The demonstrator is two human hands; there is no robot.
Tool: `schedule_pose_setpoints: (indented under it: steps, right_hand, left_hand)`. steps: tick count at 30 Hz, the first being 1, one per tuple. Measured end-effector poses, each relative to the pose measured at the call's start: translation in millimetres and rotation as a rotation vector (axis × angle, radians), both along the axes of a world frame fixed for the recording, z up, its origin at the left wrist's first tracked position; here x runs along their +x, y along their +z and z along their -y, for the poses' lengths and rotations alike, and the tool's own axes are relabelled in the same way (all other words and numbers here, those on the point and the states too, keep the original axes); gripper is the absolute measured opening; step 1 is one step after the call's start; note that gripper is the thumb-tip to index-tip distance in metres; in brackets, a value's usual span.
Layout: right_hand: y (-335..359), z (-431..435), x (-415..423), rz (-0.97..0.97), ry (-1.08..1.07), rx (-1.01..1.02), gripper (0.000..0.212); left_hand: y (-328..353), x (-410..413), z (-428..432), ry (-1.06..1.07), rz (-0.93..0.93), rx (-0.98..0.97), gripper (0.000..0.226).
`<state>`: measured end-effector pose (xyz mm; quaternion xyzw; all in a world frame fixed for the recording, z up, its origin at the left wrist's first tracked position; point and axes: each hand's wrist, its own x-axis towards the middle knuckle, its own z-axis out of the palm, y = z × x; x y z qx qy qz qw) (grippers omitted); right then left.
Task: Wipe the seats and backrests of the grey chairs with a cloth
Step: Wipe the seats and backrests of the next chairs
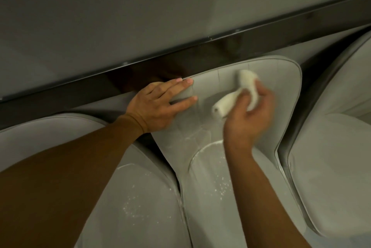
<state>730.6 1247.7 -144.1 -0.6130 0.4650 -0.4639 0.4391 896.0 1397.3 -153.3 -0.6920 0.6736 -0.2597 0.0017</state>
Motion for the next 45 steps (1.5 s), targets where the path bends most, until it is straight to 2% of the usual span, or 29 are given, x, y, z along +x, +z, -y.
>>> schedule_pose_setpoints:
  steps: [1,3,6,11,13,16,18,23,25,27,29,33,35,38,42,45]
  right_hand:
    - [0.9,11.3,0.1,0.022,-0.101,0.060,0.023]
    - [-3.1,25.3,1.2,0.008,-0.168,0.102,0.023]
    - [-18.6,6.8,7.5,-0.106,-0.053,0.024,0.023]
    - [-20.9,-10.2,-9.6,-0.119,0.212,0.270,0.022]
    - [-15.3,0.8,-21.5,-0.080,0.129,0.276,0.020]
    - [-11.3,32.5,-26.7,-0.001,-0.192,0.221,0.024]
    - [-14.3,52.7,-21.4,0.017,-0.266,0.266,0.029]
    - [-33.7,16.7,-3.4,-0.093,-0.039,0.236,0.027]
    - [-44.5,-5.1,-9.0,-0.113,0.134,0.329,0.024]
    - [-52.2,-12.0,-20.9,-0.095,0.192,0.430,0.020]
    - [-51.7,-3.5,-31.0,-0.081,0.066,0.406,0.017]
    - [-38.7,34.9,-32.8,-0.013,-0.274,0.316,0.026]
    - [-30.9,38.4,-20.4,-0.006,-0.241,0.309,0.025]
    - [-33.0,8.9,-0.3,-0.043,-0.072,0.338,0.022]
    - [-45.2,-29.9,-16.6,-0.034,0.176,0.595,0.013]
    - [-50.9,-18.0,-31.1,-0.008,-0.008,0.551,0.013]
  left_hand:
    - [0.3,-0.2,-0.1,-0.001,-0.004,-0.003,0.052]
    - [0.6,-1.0,-0.1,-0.006,-0.010,-0.019,0.048]
    - [1.1,-0.6,-0.6,-0.012,0.000,-0.023,0.050]
    - [-0.1,-0.2,-0.9,-0.014,-0.006,-0.021,0.049]
    - [0.1,-0.5,-0.5,-0.005,-0.008,-0.029,0.050]
    - [-0.5,-0.8,-1.6,0.007,0.004,-0.016,0.049]
    - [-0.6,-1.2,-1.6,0.007,0.016,-0.013,0.048]
    - [0.7,-2.4,-0.9,0.000,0.008,-0.024,0.045]
    - [0.7,-3.0,-1.1,0.006,0.014,-0.029,0.045]
    - [0.4,-3.4,-1.2,0.010,0.018,-0.032,0.046]
    - [0.2,-2.6,-1.3,0.008,0.023,-0.029,0.046]
    - [-0.8,-0.7,-0.7,-0.007,0.019,-0.038,0.046]
    - [-1.4,-0.6,-0.9,-0.008,0.022,-0.036,0.045]
    - [-0.3,-1.3,-0.4,-0.008,0.016,-0.039,0.046]
    - [0.0,-2.3,-0.2,-0.002,0.027,-0.049,0.046]
    - [0.0,-0.7,-1.2,-0.004,0.034,-0.040,0.047]
